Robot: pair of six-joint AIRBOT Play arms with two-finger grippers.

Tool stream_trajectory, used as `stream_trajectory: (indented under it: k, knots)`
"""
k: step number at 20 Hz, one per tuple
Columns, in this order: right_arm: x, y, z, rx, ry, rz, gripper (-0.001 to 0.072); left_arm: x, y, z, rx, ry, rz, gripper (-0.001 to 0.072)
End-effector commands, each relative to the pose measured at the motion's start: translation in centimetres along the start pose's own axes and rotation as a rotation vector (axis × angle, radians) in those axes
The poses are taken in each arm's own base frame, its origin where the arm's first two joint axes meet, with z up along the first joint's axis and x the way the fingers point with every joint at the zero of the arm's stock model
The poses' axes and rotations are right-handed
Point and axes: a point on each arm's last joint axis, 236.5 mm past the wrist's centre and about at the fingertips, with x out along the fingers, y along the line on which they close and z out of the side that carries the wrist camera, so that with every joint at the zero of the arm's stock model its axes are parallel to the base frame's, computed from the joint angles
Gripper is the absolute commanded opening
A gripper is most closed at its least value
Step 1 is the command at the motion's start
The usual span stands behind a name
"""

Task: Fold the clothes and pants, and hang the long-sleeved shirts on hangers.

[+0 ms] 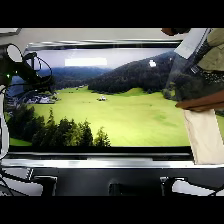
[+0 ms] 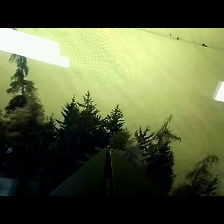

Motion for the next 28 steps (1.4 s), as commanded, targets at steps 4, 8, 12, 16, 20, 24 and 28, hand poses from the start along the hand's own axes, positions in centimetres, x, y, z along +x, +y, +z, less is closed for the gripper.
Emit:
stream_trajectory:
  k: [4,8,12,16,20,24,28]
  knots:
    - [1.1,-9.2,-0.4,-0.110,0.027,-0.371,0.0029,0.0,0.0,0.0,0.000,0.000,0.000,0.0014]
    - [3.0,-15.2,-2.1,-0.134,0.029,-0.519,0.0029,0.0,0.1,0.0,0.000,0.003,0.001,0.0014]
    - [4.3,-20.6,-4.6,-0.134,0.049,-0.639,0.0030,0.0,0.1,-0.1,-0.001,0.006,0.002,0.0014]
    - [4.2,-24.5,-5.8,-0.149,0.048,-0.751,0.0030,0.0,0.1,-0.3,0.000,0.015,0.004,0.0014]
    - [4.6,-25.9,-6.6,-0.160,0.074,-0.788,0.0031,0.0,0.1,-0.3,0.000,0.015,0.004,0.0014]
    - [5.1,-26.5,-6.7,-0.169,0.071,-0.803,0.0033,0.0,0.1,-0.3,-0.001,0.015,0.004,0.0014]
    - [5.2,-27.3,-6.9,-0.217,0.091,-0.826,0.0310,0.0,0.1,-0.3,0.000,0.014,0.004,0.0036]
